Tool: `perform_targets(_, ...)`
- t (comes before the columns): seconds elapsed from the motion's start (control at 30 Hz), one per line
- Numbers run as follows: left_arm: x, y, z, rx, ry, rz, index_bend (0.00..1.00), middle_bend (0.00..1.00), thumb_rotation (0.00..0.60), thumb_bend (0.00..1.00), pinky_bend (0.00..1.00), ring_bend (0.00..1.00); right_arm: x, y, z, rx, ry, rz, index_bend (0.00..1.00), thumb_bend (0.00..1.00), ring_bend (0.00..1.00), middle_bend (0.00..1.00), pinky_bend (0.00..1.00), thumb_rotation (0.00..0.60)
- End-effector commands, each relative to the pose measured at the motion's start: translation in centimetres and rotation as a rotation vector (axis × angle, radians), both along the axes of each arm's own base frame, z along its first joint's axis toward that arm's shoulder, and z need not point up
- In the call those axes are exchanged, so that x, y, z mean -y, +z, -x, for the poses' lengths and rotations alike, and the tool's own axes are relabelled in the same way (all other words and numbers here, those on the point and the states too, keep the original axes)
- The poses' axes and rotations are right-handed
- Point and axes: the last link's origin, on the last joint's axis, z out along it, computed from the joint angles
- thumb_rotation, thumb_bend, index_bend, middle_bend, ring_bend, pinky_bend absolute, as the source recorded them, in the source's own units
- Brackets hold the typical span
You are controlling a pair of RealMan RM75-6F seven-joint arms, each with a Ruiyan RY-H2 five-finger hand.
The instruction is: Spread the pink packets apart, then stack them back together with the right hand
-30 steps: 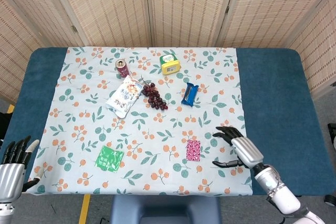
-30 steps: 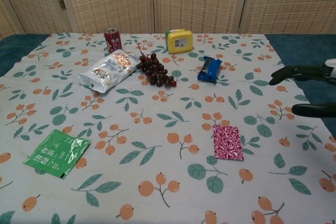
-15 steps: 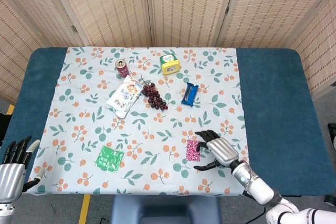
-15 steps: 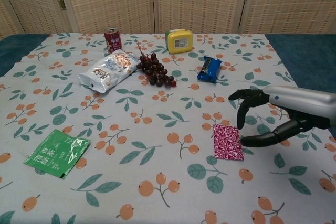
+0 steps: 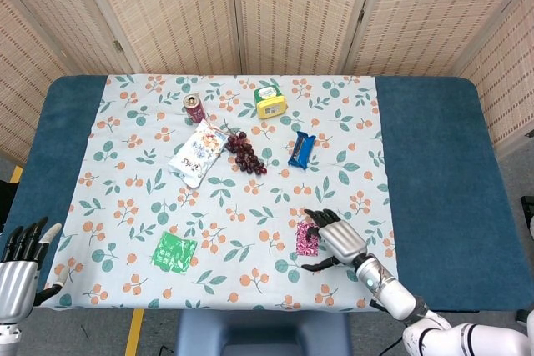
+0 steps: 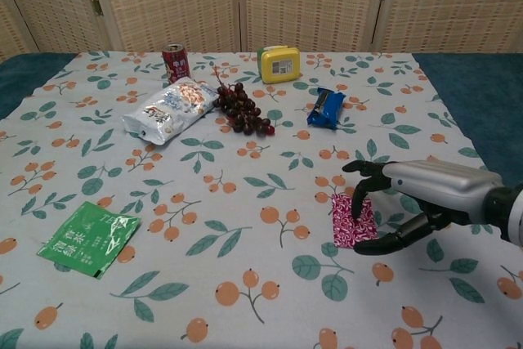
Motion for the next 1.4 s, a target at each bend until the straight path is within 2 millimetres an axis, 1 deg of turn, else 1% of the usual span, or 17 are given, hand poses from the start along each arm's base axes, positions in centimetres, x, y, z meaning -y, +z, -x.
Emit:
perform_targets(0.03, 0.0, 0.0, 0.0, 0.001, -0.001, 0.002, 0.15, 0.05, 0.6, 0.41, 0.0, 0.1, 0.1, -0.3, 0.0, 0.007, -0.004, 0.002, 0.33, 0.08, 0.0, 0.01, 0.0, 0.233)
perform_targets(0.4, 0.0, -0.1, 0.2, 0.002, 0.002, 0.003, 0.15, 0.05, 0.6, 0.41, 0.0, 0.1, 0.2, -1.3, -0.7, 0.023, 0.005, -0.01, 0.32, 0.08, 0.0, 0.01, 0.0, 0.233)
perform_targets(0.6, 0.0, -0.1, 0.3, 0.004, 0.006, 0.003, 0.15, 0.05, 0.6, 0.41, 0.0, 0.1, 0.3, -1.8, -0.5, 0.004, 0.003, -0.018, 0.32, 0.08, 0.0, 0.01, 0.0, 0.234)
perform_targets(0.7, 0.0, -0.2, 0.3, 0.005, 0.007, 0.004, 0.15, 0.05, 0.6, 0.41, 0.0, 0.1, 0.2, -1.7, -0.3, -0.005, 0.002, -0.016, 0.32, 0.08, 0.0, 0.01, 0.0, 0.235)
perform_targets(0.8, 0.0, -0.2, 0.4, 0.007, 0.008, 0.003, 0.15, 0.05, 0.6, 0.41, 0.0, 0.1, 0.0, -1.2, 0.4, -0.016, -0.01, -0.005, 0.32, 0.08, 0.0, 0.01, 0.0, 0.232)
perform_targets(1.17, -0.4, -0.6, 0.2, 0.004, -0.003, 0.018, 0.15, 0.05, 0.6, 0.41, 0.0, 0.1, -1.7, 1.5, 4.1, -0.066, -0.08, 0.034, 0.32, 0.08, 0.0, 0.01, 0.0, 0.233)
perform_targets(1.3, -0.4, -0.6, 0.1, 0.003, -0.003, 0.018, 0.15, 0.05, 0.6, 0.41, 0.0, 0.1, -2.4, 2.9, 5.5, -0.075, -0.11, 0.056, 0.32, 0.08, 0.0, 0.01, 0.0, 0.232)
perform_targets(1.4, -0.5, -0.7, 0.1, 0.002, -0.002, 0.02, 0.15, 0.05, 0.6, 0.41, 0.0, 0.1, -2.9, 3.9, 6.0, -0.075, -0.121, 0.079, 0.32, 0.08, 0.0, 0.01, 0.0, 0.23)
